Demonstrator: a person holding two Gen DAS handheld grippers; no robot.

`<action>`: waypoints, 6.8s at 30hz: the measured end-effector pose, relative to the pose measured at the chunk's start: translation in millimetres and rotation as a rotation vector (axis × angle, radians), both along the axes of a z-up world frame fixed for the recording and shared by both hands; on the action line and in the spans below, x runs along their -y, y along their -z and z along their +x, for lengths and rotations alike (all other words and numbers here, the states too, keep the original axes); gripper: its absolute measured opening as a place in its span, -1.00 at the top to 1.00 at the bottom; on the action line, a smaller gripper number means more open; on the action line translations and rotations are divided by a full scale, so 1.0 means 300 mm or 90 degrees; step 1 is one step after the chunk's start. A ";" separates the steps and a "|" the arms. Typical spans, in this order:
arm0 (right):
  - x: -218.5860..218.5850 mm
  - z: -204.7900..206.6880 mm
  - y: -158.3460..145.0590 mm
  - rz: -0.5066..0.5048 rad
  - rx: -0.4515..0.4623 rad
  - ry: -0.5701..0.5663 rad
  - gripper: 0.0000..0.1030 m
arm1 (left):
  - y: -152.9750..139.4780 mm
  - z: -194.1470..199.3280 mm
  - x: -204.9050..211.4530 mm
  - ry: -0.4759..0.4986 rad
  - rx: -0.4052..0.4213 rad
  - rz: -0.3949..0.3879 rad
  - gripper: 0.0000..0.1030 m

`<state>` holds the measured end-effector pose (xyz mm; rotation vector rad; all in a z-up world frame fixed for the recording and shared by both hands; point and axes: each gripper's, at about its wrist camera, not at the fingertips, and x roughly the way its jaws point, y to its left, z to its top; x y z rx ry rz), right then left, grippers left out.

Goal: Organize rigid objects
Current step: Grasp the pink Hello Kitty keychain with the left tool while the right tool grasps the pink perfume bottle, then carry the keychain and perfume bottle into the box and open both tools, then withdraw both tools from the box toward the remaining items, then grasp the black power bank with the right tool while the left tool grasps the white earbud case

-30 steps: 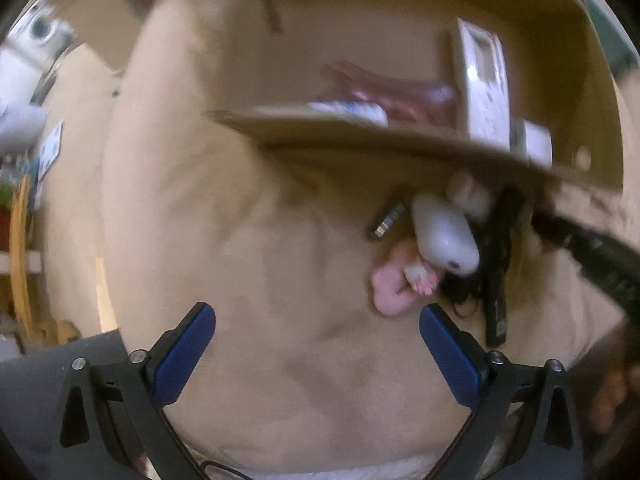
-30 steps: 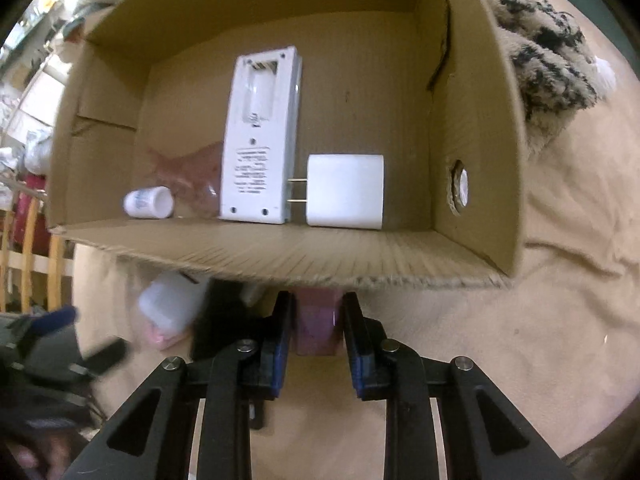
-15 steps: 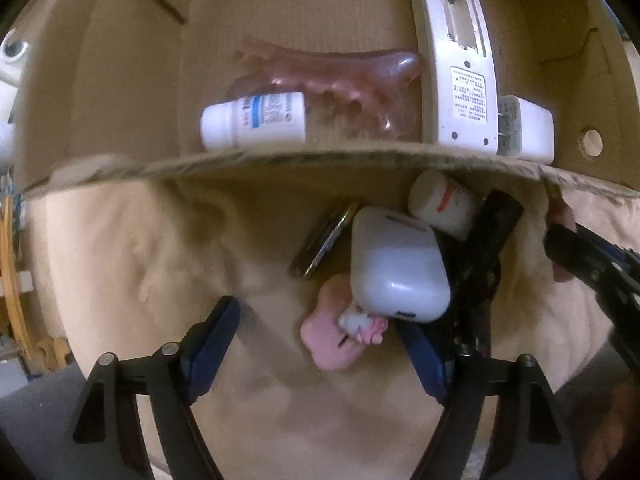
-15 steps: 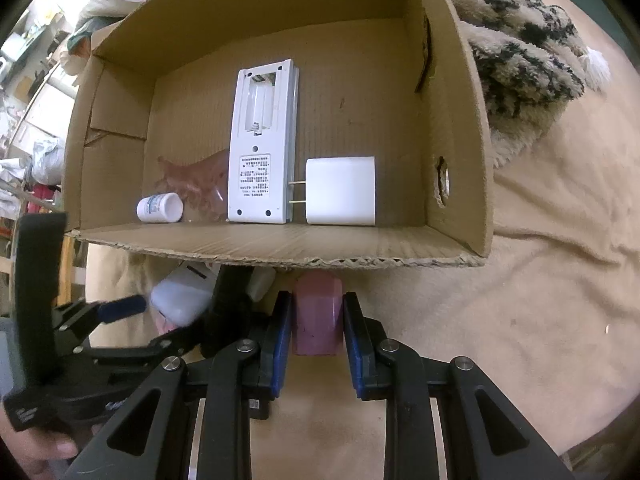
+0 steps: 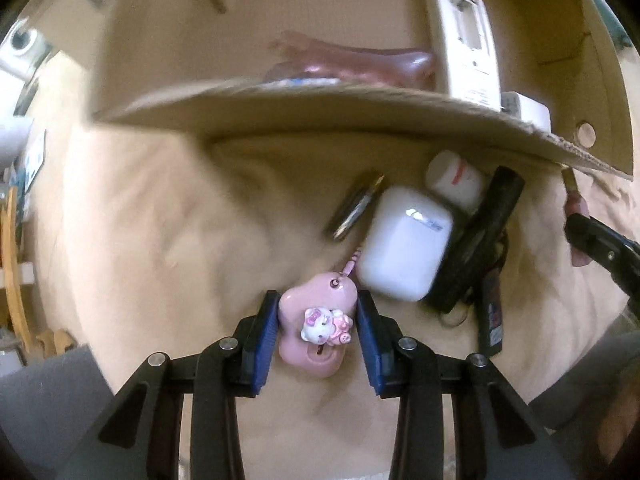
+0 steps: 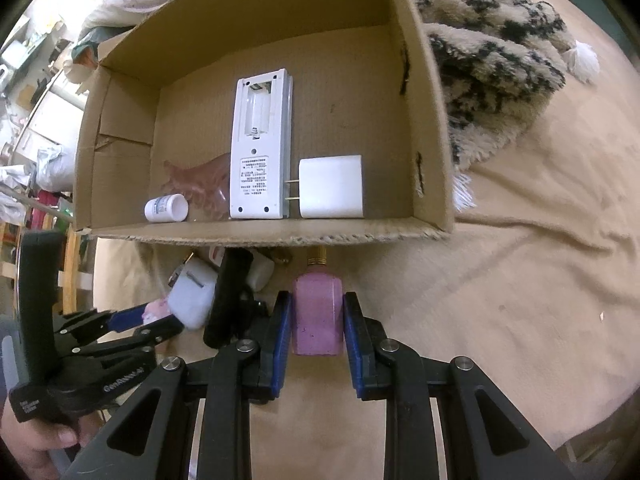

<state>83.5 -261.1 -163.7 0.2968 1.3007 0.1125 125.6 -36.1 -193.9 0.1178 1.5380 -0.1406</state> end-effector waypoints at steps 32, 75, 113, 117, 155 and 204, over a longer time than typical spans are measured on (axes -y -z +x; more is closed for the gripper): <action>-0.024 -0.131 -0.265 0.044 0.219 0.023 0.49 | -0.455 -0.074 -0.045 -0.046 0.238 0.007 0.33; -0.032 0.268 -0.095 -0.002 0.121 -0.017 0.49 | -0.236 0.306 0.154 -0.015 0.222 0.021 0.39; 0.010 0.250 -0.174 0.049 0.192 0.025 -1.00 | -0.260 0.300 0.151 -0.033 0.210 -0.032 -0.26; 0.015 0.246 -0.181 0.058 0.200 0.036 -1.00 | -0.283 0.292 0.133 -0.043 0.217 -0.044 -0.26; 0.064 -0.050 -0.112 0.137 0.092 0.107 -1.00 | -0.369 -0.022 -0.137 -0.123 0.210 -0.055 -0.26; -0.072 -0.173 -0.220 0.019 0.030 -0.144 0.60 | -0.274 0.006 -0.128 -0.135 0.121 -0.067 -0.26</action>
